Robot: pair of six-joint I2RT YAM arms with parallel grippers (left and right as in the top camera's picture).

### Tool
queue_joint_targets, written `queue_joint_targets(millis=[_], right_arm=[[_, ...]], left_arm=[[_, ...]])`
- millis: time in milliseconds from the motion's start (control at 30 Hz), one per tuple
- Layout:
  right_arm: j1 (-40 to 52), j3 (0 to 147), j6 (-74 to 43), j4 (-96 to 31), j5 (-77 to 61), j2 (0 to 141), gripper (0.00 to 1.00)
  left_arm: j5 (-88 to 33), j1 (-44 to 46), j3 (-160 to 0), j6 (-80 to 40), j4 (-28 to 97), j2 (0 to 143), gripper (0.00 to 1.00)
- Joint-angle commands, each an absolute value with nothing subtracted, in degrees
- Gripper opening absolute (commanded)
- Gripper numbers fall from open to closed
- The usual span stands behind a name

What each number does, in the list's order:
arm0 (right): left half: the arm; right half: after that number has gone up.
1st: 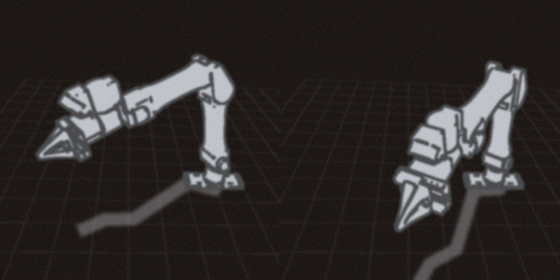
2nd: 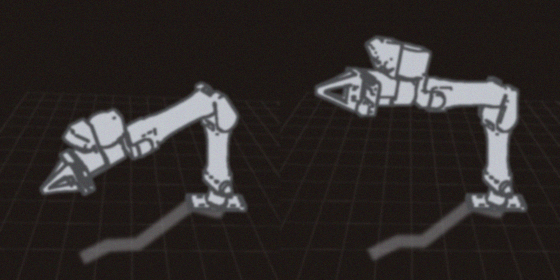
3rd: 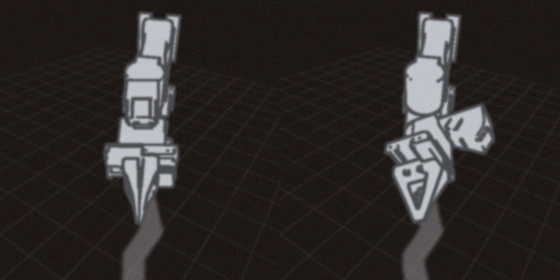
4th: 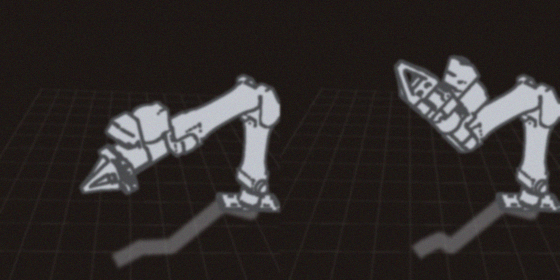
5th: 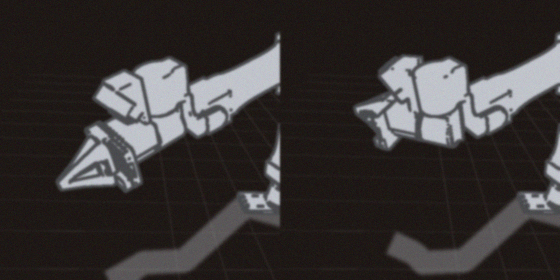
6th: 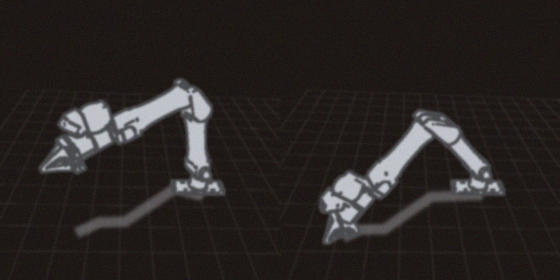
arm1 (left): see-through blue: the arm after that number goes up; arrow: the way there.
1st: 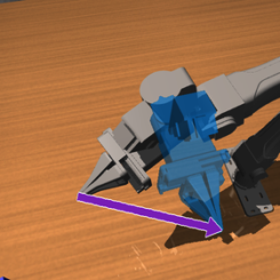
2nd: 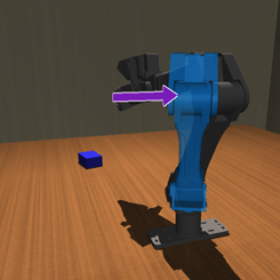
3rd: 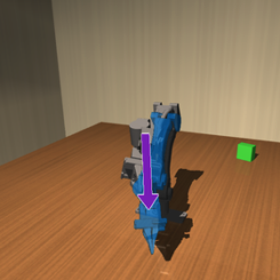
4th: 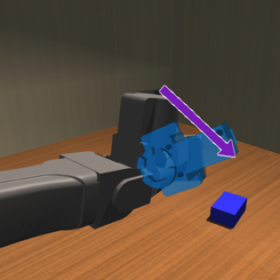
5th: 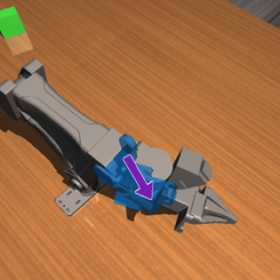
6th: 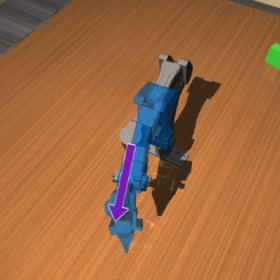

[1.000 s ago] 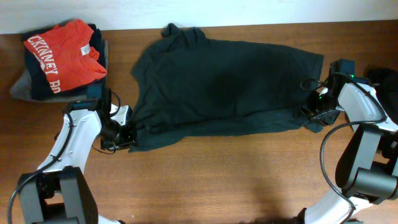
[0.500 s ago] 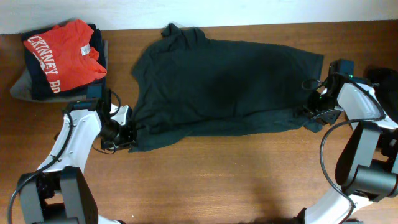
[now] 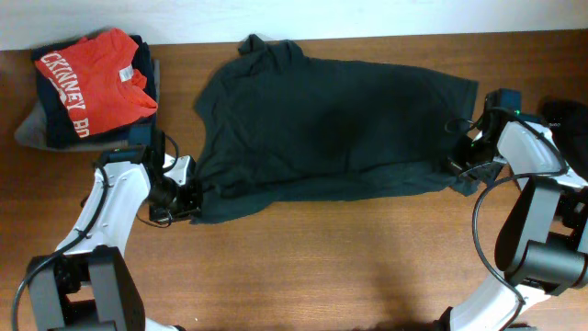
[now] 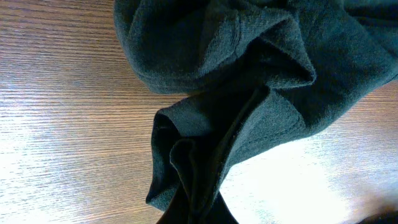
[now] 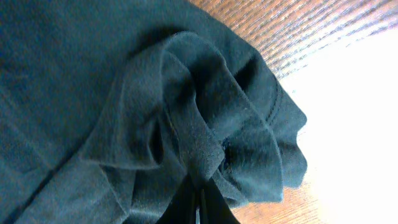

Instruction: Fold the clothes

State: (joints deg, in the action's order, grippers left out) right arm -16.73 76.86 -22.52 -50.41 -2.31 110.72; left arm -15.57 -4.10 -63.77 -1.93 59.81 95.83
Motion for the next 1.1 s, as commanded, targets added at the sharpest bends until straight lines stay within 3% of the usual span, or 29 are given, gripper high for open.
queue_joint_targets(millis=[0, 600, 667, 733, 767, 1067], right_arm=[[-16.5, 80.7, -23.1, -52.4, -1.0, 110.4, 0.04], [-16.5, 87.6, -24.9, -72.3, 3.6, 100.7, 0.04], [-16.5, 87.6, -23.5, -74.0, 3.5, 100.6, 0.14], [-16.5, 87.1, -21.1, -75.3, 3.5, 100.8, 0.54], [-16.5, 86.8, -20.4, -75.8, 3.5, 100.8, 0.61], [-16.5, 85.5, -20.2, -72.0, 1.4, 100.8, 0.72]], left_arm=[[-15.4, -3.9, -64.7, -2.3, 60.4, 94.4, 0.01], [-15.2, -3.9, -71.4, -6.0, 77.1, 80.5, 0.01], [-15.0, -3.9, -71.4, -6.0, 78.1, 80.4, 0.01], [-14.2, -3.9, -71.4, -6.0, 78.5, 80.4, 0.01], [-13.6, -3.9, -71.4, -6.0, 78.5, 80.4, 0.01], [-12.1, -3.9, -71.3, -6.0, 78.7, 80.4, 0.01]])
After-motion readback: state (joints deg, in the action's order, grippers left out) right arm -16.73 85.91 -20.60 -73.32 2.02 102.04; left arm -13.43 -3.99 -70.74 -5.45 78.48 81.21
